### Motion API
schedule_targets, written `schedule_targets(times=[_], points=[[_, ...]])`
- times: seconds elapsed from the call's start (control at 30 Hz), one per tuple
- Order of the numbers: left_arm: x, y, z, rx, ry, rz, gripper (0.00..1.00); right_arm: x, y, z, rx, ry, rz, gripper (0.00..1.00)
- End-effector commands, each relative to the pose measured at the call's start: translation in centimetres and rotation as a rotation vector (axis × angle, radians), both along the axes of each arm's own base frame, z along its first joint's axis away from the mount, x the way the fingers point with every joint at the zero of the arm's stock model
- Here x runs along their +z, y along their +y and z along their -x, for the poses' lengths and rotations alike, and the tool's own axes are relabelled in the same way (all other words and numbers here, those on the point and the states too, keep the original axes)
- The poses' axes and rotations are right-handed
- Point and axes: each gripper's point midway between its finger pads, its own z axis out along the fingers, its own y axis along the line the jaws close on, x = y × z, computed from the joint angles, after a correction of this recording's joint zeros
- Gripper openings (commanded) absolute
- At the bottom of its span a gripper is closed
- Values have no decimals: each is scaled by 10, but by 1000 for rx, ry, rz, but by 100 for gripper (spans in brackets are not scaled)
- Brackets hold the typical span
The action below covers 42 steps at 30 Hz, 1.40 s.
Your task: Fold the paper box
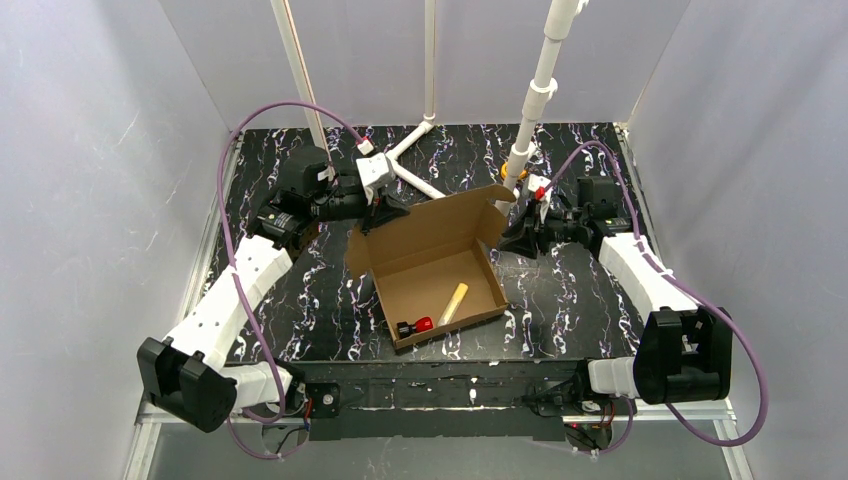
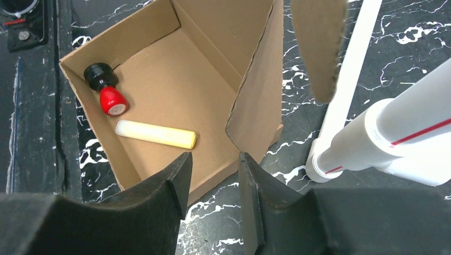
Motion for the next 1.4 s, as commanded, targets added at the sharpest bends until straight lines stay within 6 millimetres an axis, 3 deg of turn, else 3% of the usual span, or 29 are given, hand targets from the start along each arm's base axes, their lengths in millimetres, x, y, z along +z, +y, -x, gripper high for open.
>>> schedule_targets(times=[0.0,0.33,0.73,0.93,1.07,1.2,1.37], points=[[17,-3,2,-23,-18,25,0,28,10,-12,-28,-30,-45,46],[21,-4,2,-13,-16,38,0,44,14,-26,-73,-79,4,39],[22,-3,5,-22,-23,43,0,50,-15,-33,-111,-149,99,63],[24,-4,7,-27,-23,49,0,56,-10,-36,-115,-132,50,64],[25,-5,5,-26,-15,61,0,65,6,-26,-46,-94,-35,55],[28,-6,3,-17,-11,76,0,60,14,-21,-46,-63,-53,45],[28,-8,1,-12,4,88,0,57,16,-34,-123,-52,-40,27]])
